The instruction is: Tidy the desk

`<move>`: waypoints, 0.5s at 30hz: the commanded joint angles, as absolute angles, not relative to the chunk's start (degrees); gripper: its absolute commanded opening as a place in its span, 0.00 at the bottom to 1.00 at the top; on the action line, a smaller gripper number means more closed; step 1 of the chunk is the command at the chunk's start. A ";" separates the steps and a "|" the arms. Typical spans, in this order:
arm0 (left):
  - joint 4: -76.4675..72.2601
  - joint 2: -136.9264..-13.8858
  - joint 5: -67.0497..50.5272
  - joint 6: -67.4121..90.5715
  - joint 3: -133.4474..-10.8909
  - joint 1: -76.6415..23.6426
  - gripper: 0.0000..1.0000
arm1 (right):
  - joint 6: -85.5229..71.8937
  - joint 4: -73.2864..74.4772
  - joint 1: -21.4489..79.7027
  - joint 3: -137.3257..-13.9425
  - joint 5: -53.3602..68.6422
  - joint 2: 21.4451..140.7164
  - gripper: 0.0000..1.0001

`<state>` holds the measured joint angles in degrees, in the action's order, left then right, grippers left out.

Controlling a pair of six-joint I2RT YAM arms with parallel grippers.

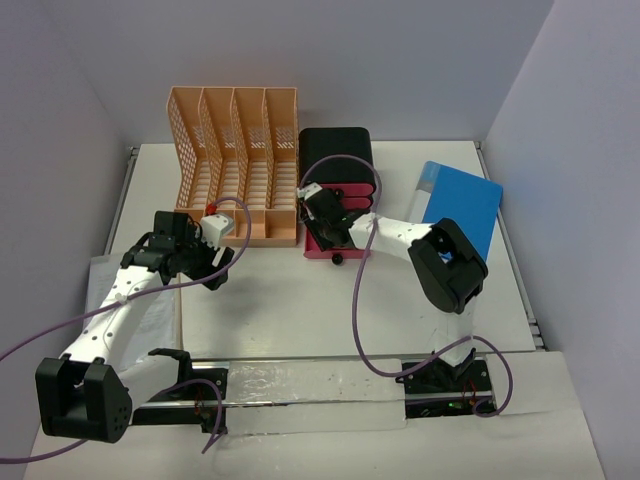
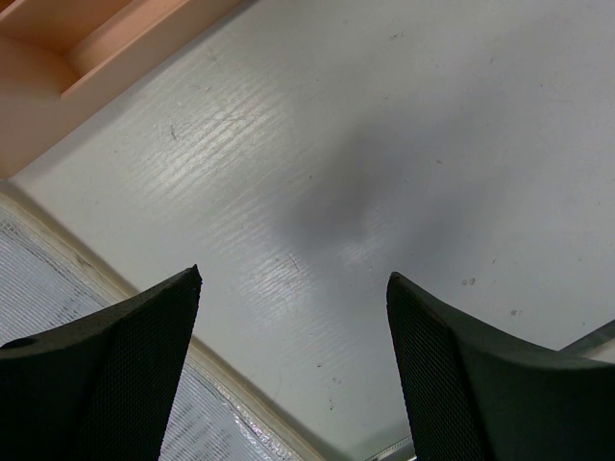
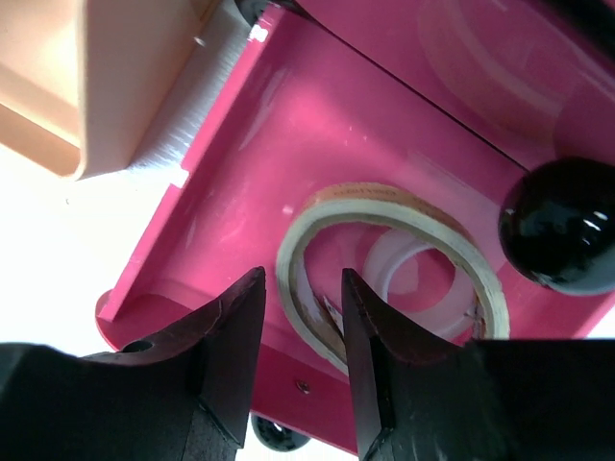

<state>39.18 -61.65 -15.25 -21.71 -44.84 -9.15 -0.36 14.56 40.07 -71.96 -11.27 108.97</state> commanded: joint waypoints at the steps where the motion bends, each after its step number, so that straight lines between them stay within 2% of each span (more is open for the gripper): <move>1: 38.67 -61.26 -16.02 -22.77 -47.45 -8.70 0.85 | -2.27 16.24 38.26 -73.04 -14.49 105.64 0.45; 15: 38.93 -60.64 -15.99 -22.95 -47.01 -8.70 0.85 | -2.81 12.41 35.02 -68.89 -16.27 103.71 0.47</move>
